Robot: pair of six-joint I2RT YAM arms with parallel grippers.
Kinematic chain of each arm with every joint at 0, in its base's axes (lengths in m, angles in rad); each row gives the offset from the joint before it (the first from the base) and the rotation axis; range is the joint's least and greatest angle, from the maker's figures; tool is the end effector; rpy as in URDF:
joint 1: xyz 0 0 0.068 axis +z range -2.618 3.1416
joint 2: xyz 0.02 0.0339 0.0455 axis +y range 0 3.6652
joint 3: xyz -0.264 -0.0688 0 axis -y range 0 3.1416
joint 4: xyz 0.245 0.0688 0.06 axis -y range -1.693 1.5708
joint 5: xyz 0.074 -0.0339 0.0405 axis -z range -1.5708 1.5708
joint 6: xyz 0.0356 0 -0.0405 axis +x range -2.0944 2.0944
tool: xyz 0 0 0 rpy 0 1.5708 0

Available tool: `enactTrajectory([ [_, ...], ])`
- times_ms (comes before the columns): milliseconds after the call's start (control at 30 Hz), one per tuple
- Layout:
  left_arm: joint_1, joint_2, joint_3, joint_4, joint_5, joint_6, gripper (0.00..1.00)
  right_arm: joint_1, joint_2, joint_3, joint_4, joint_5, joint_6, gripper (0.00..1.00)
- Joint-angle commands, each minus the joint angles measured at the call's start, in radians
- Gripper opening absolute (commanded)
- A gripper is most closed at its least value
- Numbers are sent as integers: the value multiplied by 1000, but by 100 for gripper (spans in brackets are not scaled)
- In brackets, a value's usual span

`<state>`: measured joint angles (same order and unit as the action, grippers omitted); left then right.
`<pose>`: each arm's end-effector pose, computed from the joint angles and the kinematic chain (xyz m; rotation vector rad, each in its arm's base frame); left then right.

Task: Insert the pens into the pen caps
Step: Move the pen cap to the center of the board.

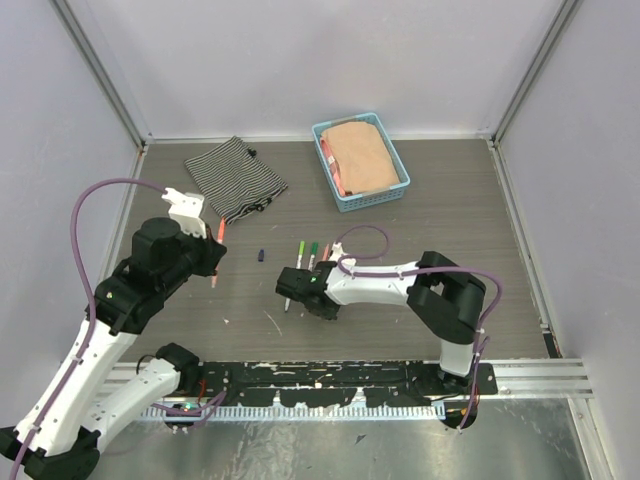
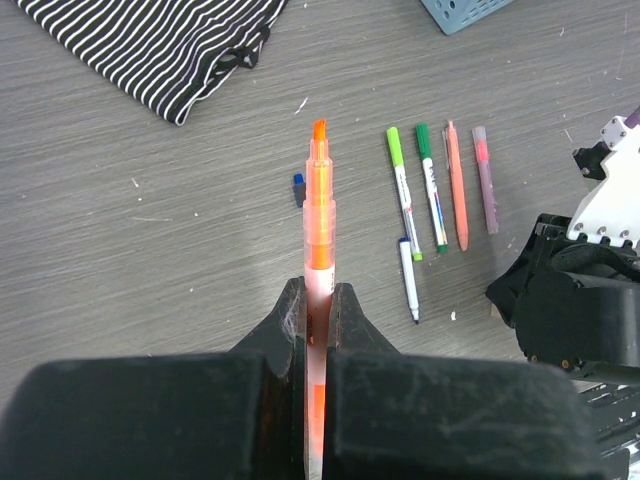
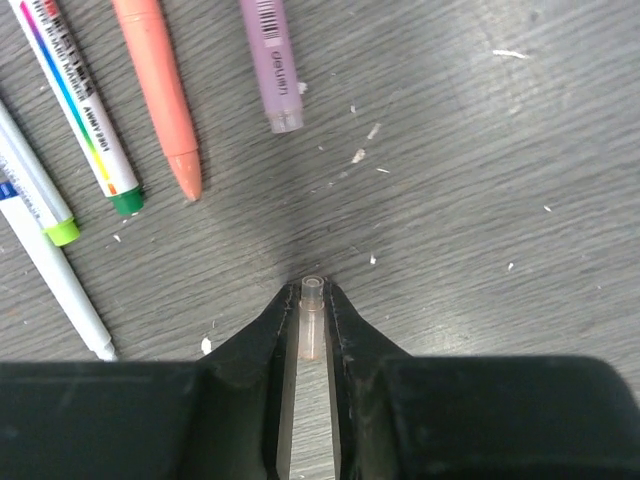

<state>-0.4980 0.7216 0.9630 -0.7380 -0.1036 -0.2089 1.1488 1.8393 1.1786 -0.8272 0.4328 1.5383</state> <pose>0.1261 -0.0644 0.3526 0.2361 2.0674 -0.3275 0.1484 0.2941 0.1591 0.5470 2.6457 -0.0246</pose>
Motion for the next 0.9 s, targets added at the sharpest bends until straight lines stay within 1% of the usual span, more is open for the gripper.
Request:
enactTrajectory([
  [0, 3, -11, -3, 29, -8, 12, 0, -1, -42, -56, 100, 20, -101, 20],
  [100, 4, -12, 0, 26, -8, 11, 0, -5, -105, -121, 174, 57, -217, 19],
  [200, 4, -11, 0, 28, -7, 11, 0, -30, -169, -177, 181, 94, -328, 20],
  [300, 4, -3, 2, 32, 1, 11, 0, -88, -250, -248, 197, 111, -435, 21],
  [433, 4, 7, 3, 38, 14, 8, 0, -190, -325, -310, 272, 51, -660, 22],
  [533, 4, 11, 6, 39, 17, 4, 0, -245, -332, -319, 325, 12, -779, 22],
  [633, 4, 7, 8, 34, 16, 4, 0, -287, -314, -304, 367, -21, -859, 22],
  [867, 4, 2, 5, 28, 6, 2, 0, -363, -268, -253, 399, -36, -946, 22],
])
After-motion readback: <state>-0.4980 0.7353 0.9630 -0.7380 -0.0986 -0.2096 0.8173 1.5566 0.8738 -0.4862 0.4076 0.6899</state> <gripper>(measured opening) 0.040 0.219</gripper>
